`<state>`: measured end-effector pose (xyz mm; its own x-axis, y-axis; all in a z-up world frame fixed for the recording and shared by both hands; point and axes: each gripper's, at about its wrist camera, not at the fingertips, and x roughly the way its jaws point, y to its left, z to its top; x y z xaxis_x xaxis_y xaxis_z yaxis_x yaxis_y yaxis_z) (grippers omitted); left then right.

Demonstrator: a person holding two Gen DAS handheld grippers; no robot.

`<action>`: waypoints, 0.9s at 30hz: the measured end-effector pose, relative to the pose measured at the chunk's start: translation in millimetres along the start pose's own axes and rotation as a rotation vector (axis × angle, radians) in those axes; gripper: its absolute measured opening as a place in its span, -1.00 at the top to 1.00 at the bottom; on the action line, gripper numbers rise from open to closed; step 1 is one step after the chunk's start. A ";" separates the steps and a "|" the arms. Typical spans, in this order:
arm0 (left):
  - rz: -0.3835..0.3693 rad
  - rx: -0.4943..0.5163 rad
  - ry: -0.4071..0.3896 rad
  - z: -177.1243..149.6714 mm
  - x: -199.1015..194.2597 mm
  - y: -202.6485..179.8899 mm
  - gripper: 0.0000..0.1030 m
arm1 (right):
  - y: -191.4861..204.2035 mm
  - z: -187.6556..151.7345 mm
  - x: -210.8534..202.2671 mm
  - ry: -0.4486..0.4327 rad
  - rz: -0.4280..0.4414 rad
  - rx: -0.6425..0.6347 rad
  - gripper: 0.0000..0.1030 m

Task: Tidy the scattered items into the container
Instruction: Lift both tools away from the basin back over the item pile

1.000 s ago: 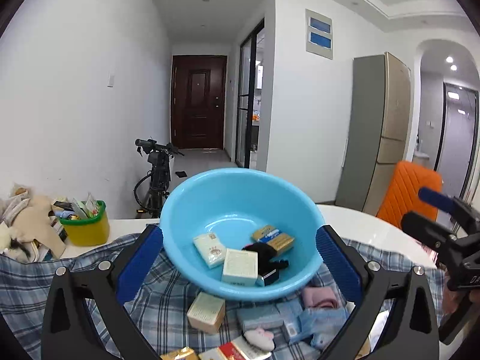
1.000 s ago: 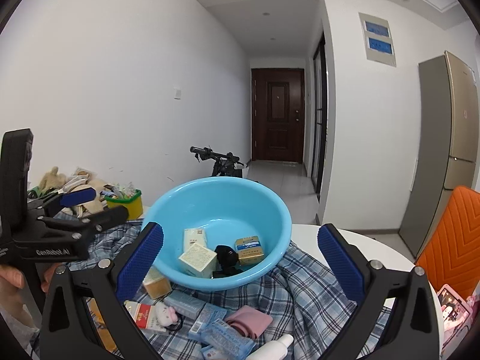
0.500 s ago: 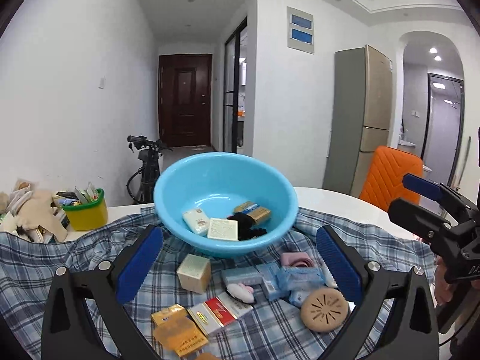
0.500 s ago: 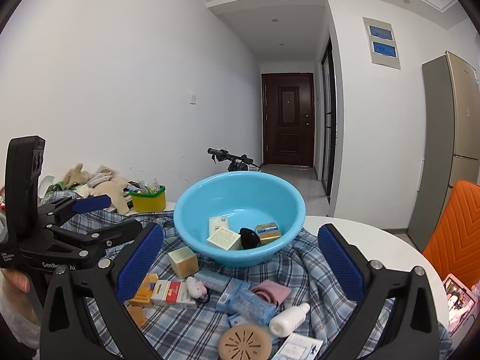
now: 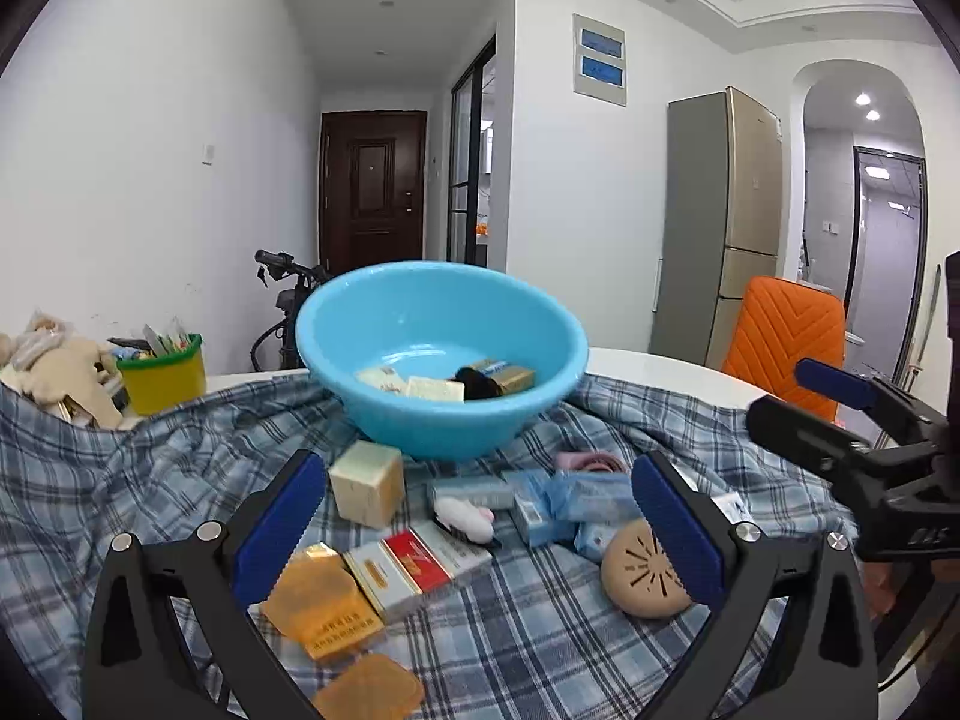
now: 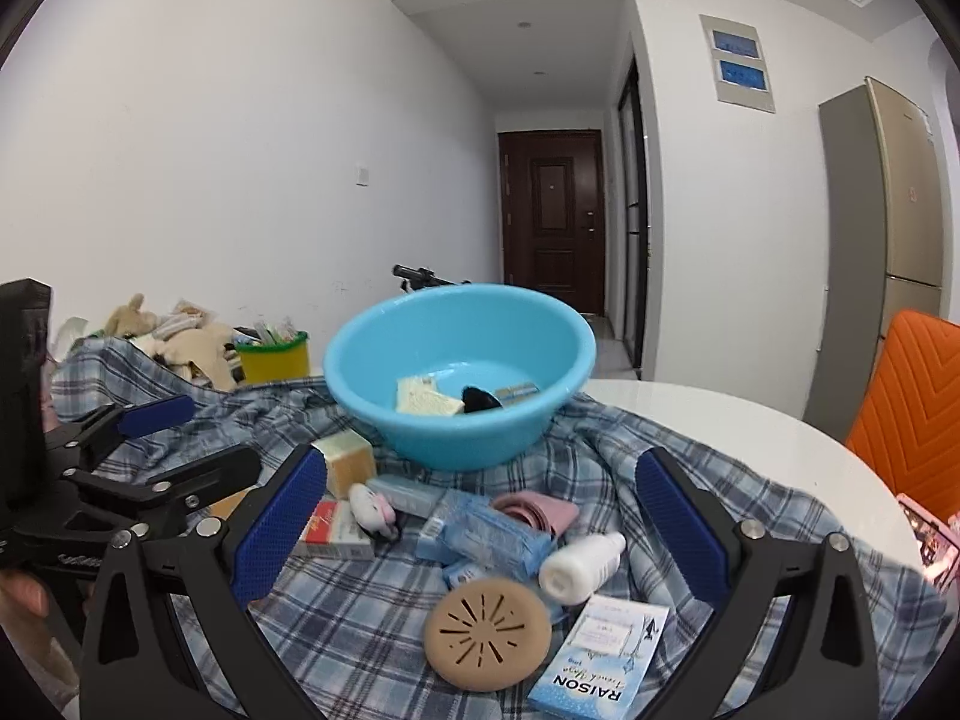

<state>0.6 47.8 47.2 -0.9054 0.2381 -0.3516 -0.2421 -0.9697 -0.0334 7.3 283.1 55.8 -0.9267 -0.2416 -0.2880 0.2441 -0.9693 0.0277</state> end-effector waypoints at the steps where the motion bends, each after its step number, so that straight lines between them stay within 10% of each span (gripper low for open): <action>1: 0.003 0.012 0.001 -4.2 1.4 -1.8 -1.00 | -1.0 -4.5 1.1 -0.005 -0.005 0.002 -0.99; 27: 0.097 -0.011 -0.123 -43.1 -2.8 3.0 -1.00 | -0.7 -39.6 17.3 -0.037 -0.064 -0.007 -0.99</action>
<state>17.5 41.8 7.8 -0.9605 0.1474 -0.2361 -0.1480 -0.9889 -0.0153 2.4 281.3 12.9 -0.9504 -0.1803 -0.2535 0.1855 -0.9826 0.0035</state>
